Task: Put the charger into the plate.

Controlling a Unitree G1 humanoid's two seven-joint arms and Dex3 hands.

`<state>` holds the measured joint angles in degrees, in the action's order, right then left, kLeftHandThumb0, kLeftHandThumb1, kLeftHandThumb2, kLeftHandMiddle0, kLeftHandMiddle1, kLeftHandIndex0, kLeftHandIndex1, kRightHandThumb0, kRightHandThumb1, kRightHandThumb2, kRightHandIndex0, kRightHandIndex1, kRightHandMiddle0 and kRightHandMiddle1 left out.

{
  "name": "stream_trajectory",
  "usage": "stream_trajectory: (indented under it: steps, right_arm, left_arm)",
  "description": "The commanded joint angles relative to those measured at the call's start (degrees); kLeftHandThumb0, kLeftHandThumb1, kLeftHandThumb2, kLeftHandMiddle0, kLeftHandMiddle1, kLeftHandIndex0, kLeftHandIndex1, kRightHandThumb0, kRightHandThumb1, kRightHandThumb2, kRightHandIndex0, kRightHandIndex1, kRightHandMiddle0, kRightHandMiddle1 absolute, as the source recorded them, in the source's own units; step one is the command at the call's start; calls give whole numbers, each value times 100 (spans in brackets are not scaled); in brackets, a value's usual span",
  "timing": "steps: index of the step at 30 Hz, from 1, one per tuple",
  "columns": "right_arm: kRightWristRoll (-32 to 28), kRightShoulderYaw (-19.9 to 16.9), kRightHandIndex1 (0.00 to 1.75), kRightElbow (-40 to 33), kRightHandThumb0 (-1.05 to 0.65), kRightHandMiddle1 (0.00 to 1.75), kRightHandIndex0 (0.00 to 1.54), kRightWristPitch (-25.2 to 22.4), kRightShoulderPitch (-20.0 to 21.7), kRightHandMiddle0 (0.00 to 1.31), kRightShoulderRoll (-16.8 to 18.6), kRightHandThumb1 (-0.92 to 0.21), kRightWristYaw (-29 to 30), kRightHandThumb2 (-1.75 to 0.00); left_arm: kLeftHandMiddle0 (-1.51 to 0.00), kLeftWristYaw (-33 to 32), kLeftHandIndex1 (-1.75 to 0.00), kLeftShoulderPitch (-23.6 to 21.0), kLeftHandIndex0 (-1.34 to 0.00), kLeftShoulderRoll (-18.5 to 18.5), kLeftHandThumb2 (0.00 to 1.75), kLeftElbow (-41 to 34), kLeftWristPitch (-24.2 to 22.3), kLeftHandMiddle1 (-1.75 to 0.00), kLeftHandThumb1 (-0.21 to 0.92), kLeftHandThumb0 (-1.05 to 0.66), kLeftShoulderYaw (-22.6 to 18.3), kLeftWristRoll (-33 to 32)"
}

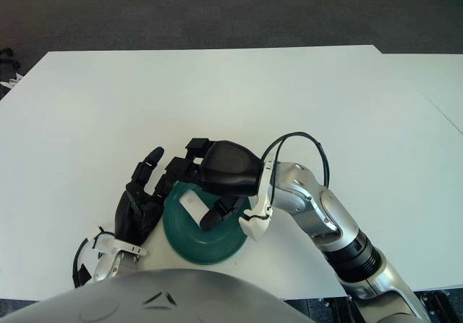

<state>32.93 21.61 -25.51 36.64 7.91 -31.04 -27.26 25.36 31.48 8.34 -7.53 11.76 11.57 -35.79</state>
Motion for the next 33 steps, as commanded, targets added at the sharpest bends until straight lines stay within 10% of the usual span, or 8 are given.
stream_trajectory:
  steps: [1,25,33]
  right_arm:
    - [85,-90,0,124,-105,12,2,215,79,0,-67,-92,143,-93]
    - [68,-108,0,313,-105,0,0,367,110,0,-100,-92,147,-95]
    - [77,-203,0,400,-105,0,0,397,40,0,-69,-92,319,-95]
  left_arm:
    - [-22,233,-27,69,0,150,112,29,68,0,92,-95,-68,-222]
    - [-7,942,-6,-116,0,272,115,415,150,0,92,-96,-278,-831]
    - [-5,623,-2,-144,0,53,116,566,653,0,92,-96,-340,176]
